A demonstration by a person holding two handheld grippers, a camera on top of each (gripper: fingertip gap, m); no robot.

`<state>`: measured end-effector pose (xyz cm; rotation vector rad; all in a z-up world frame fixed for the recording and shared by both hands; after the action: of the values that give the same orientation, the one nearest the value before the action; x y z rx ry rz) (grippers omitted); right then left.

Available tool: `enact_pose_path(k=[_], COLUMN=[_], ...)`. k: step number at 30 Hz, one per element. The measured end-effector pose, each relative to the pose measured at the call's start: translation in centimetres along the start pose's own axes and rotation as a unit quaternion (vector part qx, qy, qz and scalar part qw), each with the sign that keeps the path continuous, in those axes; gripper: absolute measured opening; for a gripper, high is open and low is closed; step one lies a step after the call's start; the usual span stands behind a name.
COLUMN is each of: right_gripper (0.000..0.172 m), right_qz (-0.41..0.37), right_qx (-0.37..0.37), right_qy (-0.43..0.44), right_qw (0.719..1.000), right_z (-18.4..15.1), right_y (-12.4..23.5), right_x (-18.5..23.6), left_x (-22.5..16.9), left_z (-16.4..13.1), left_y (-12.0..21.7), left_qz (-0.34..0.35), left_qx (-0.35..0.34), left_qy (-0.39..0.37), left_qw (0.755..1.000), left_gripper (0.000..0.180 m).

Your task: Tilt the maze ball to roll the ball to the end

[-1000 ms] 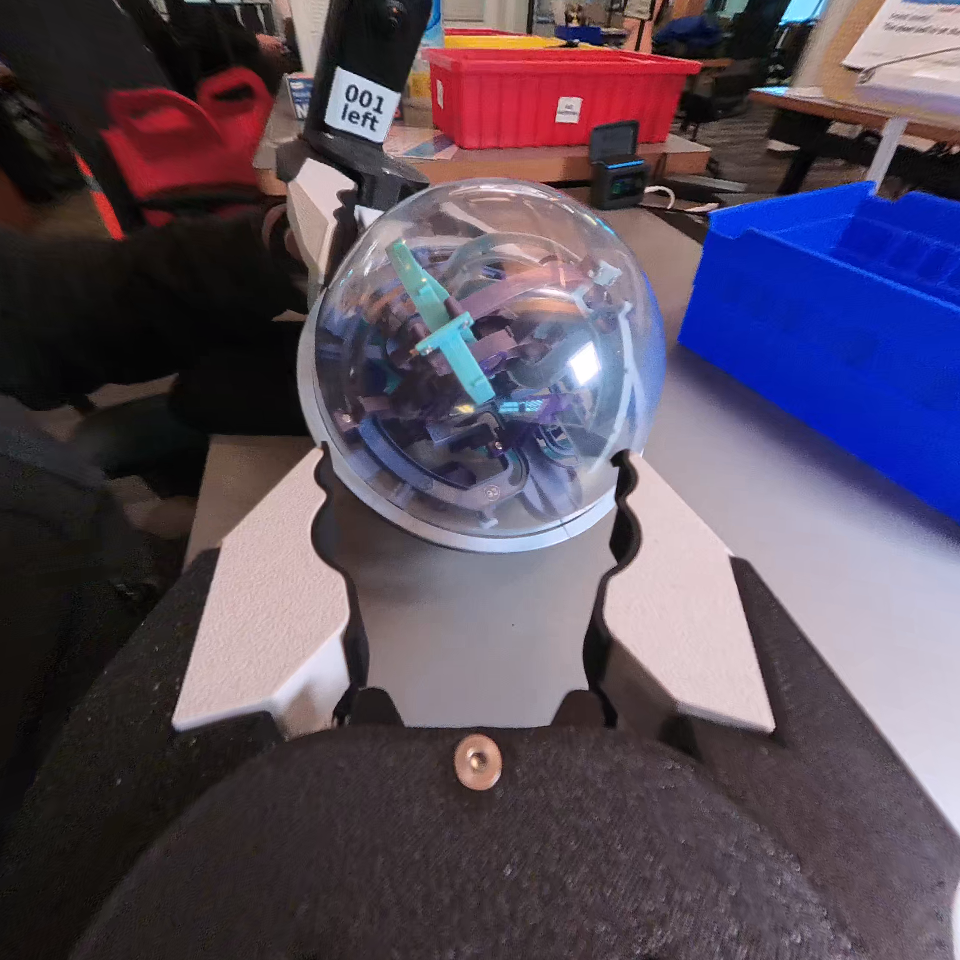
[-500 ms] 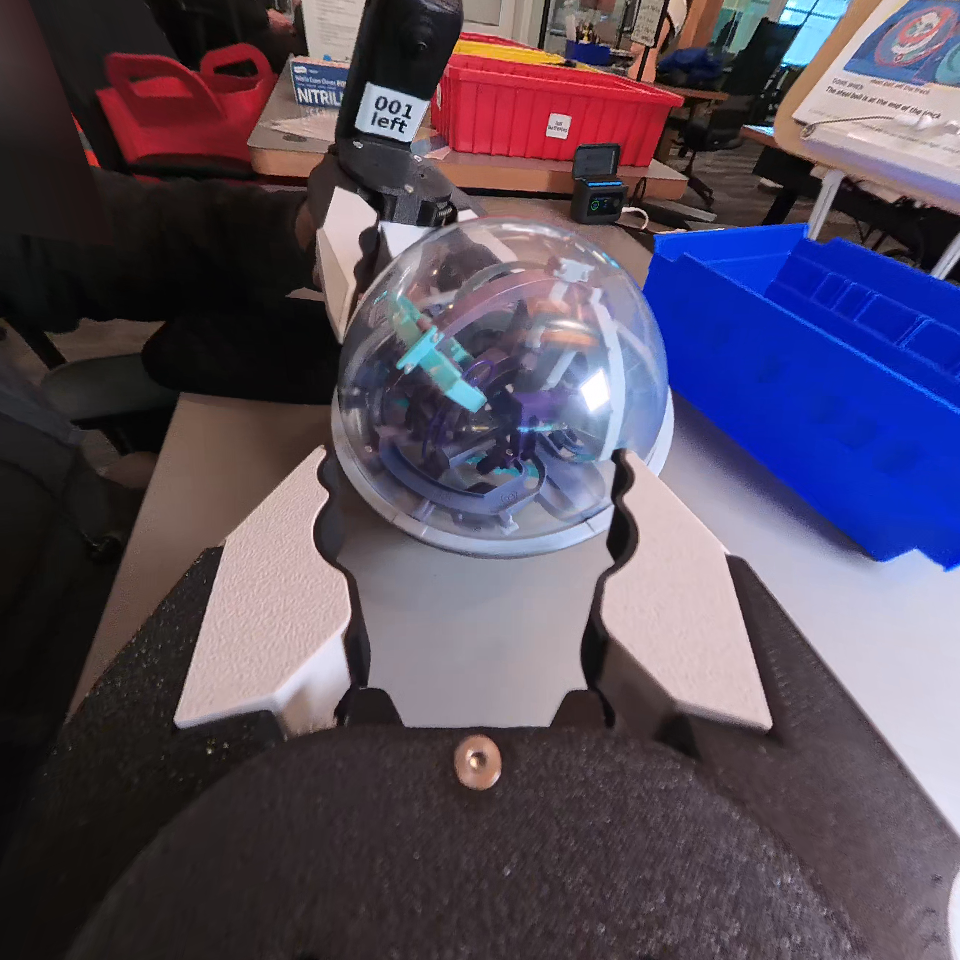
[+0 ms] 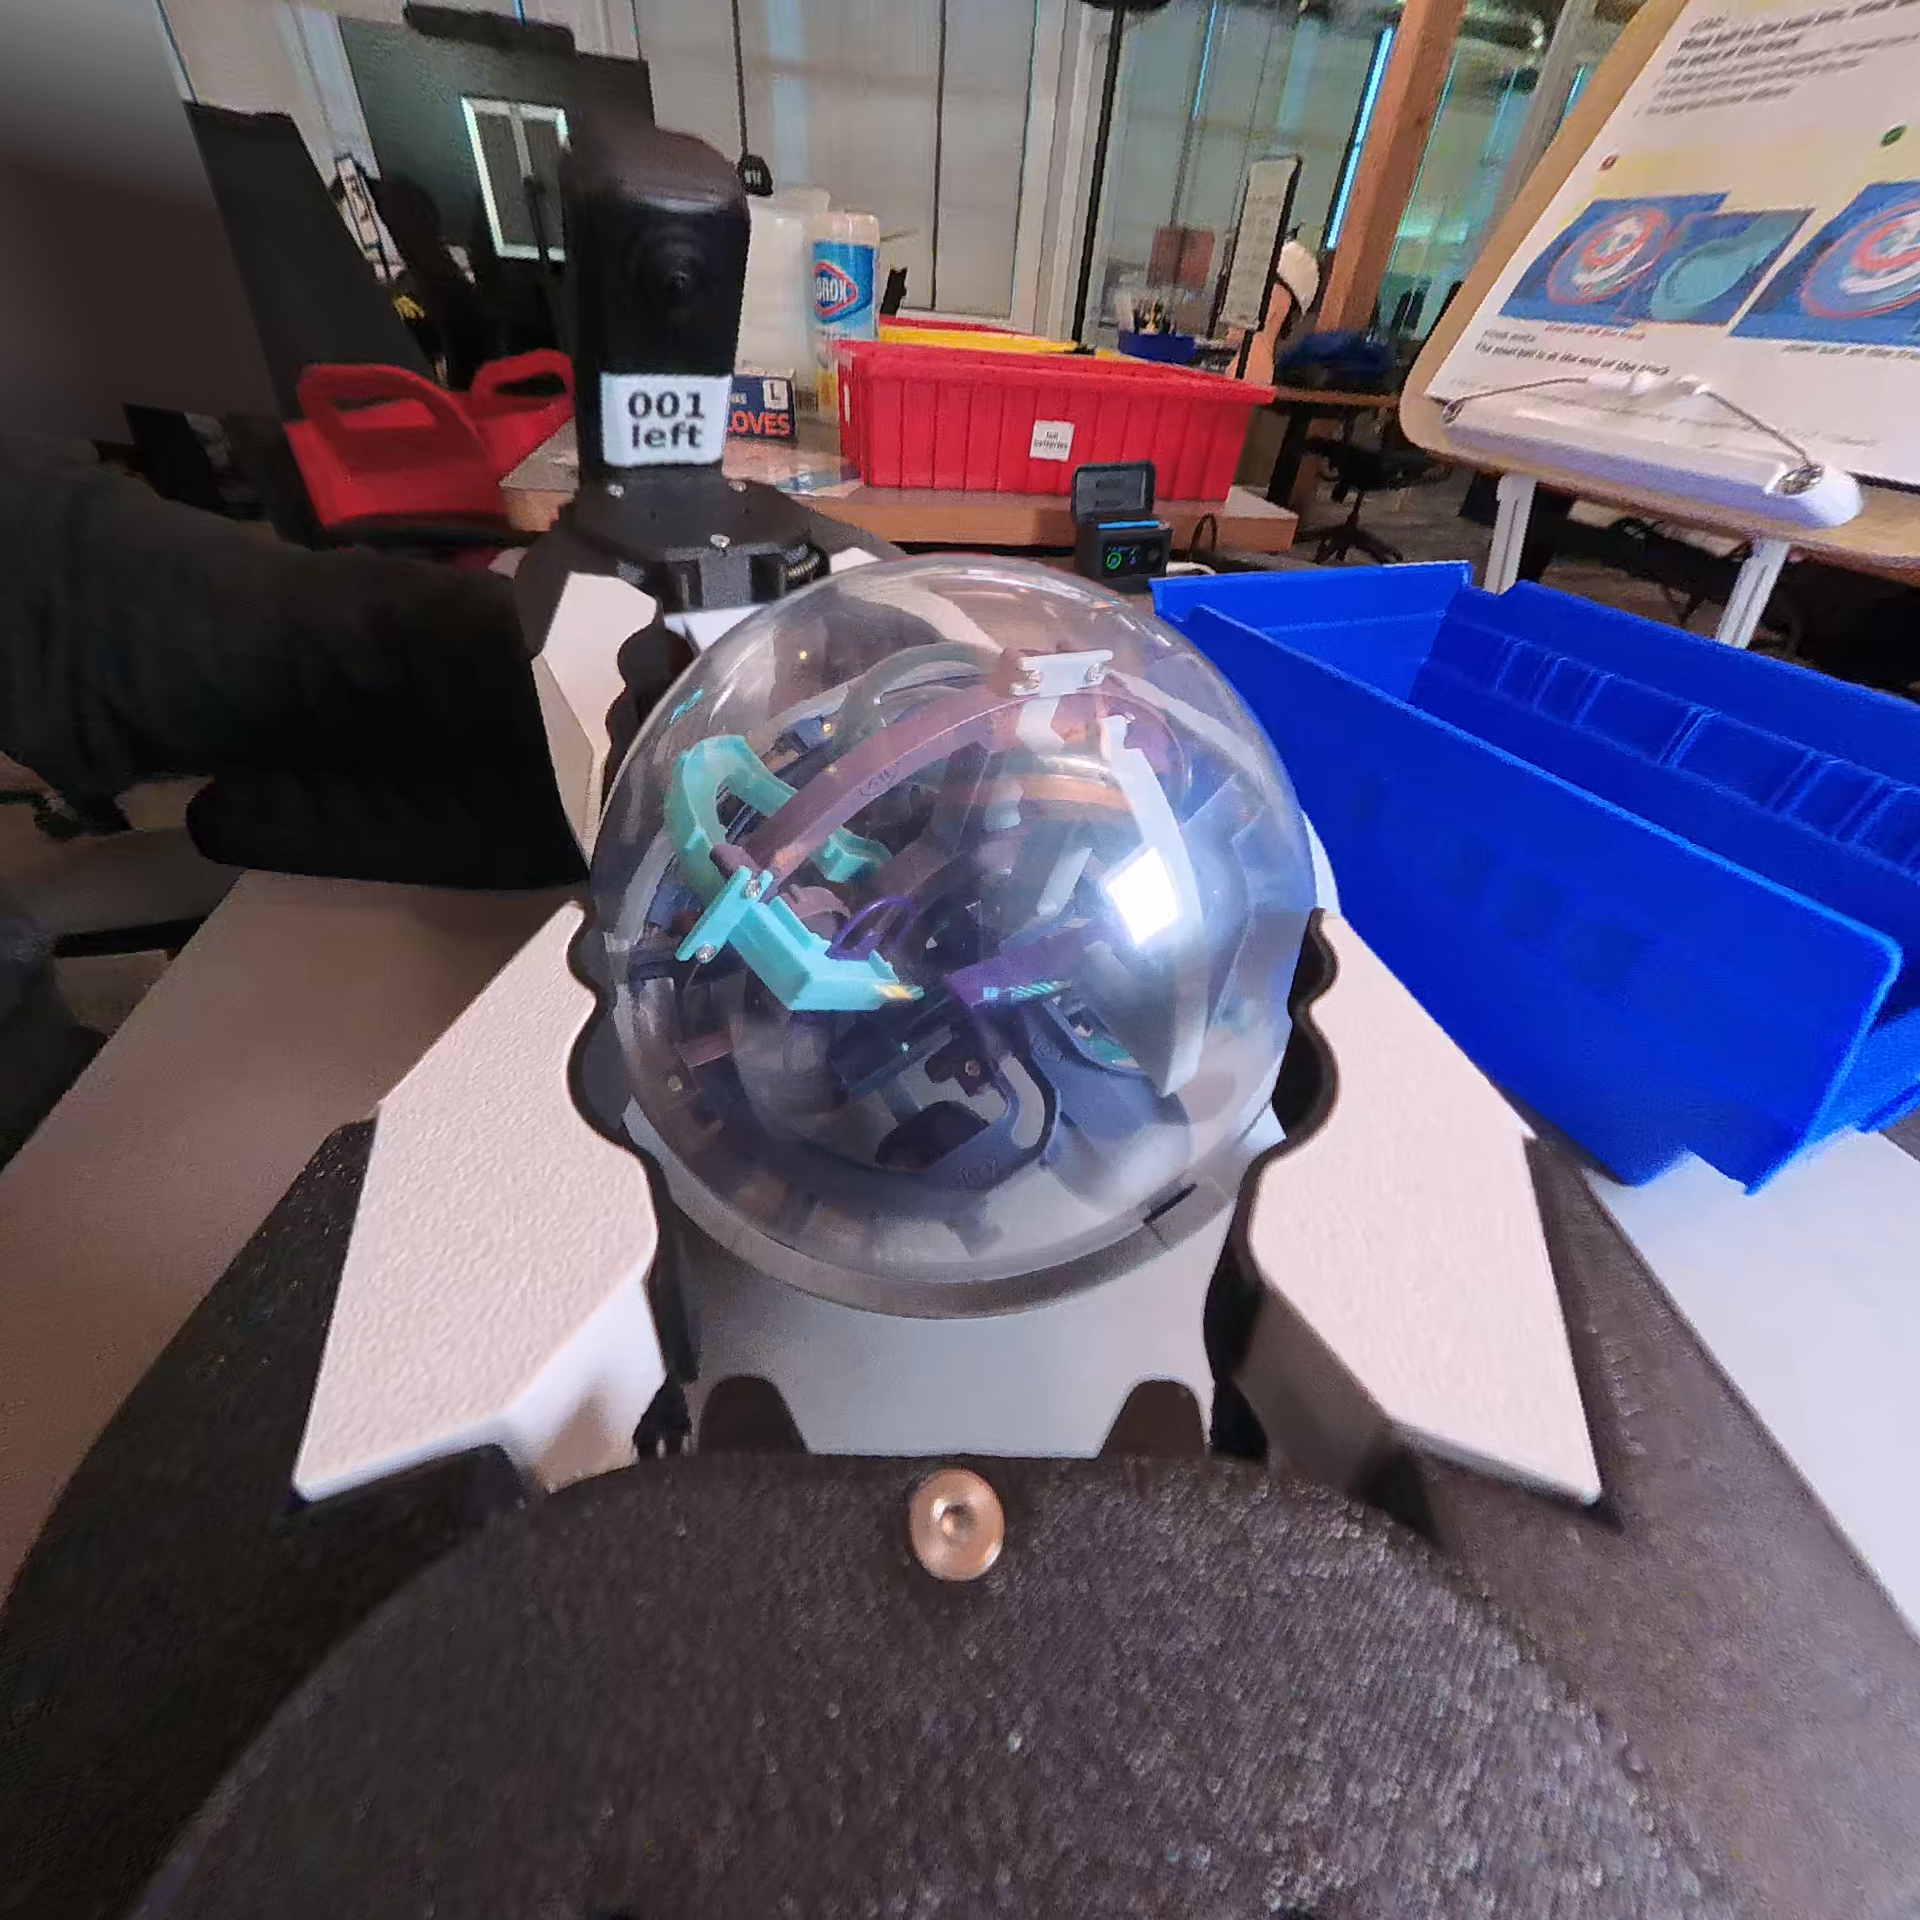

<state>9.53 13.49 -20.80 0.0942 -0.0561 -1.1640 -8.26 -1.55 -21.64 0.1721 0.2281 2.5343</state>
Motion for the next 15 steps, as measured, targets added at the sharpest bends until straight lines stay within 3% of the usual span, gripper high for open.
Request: enact_pose_path(k=[6, 12, 15], right_gripper=[0.126, 0.124, 0.122], right_qz=[-0.013, -0.019, -0.021], right_qx=[-0.014, -0.016, -0.017], right_qy=[0.034, 0.081, 0.102], right_qw=[0.999, 0.996, 0.994], right_z=[-0.1, -0.1, 0.0], right_y=[-0.2, -0.4, -0.6], right_x=[0.9, 1.8, 2.3], left_x=[-0.6, -0.4, -0.1], left_z=[-0.6, -0.5, -0.6], left_y=[-0.2, -0.1, -0.1], left_qz=[0.015, -0.01, -0.01], left_qx=[-0.016, -0.042, -0.045], left_qy=[-0.02, 0.04, 0.058], left_qw=[1.0, 0.998, 0.997], left_gripper=[0.137, 0.148, 0.145])
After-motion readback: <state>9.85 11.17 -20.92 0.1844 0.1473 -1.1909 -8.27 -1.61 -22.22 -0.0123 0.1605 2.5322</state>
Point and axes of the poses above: each gripper's, where its closed fingertips meet, y back along the fingers, z out of its top, x = y × z across the jaws, the point moved 10 cm from there along y, back along the fingers, and after that the axes turned 4 degrees about -y, right-handed, at the moved point
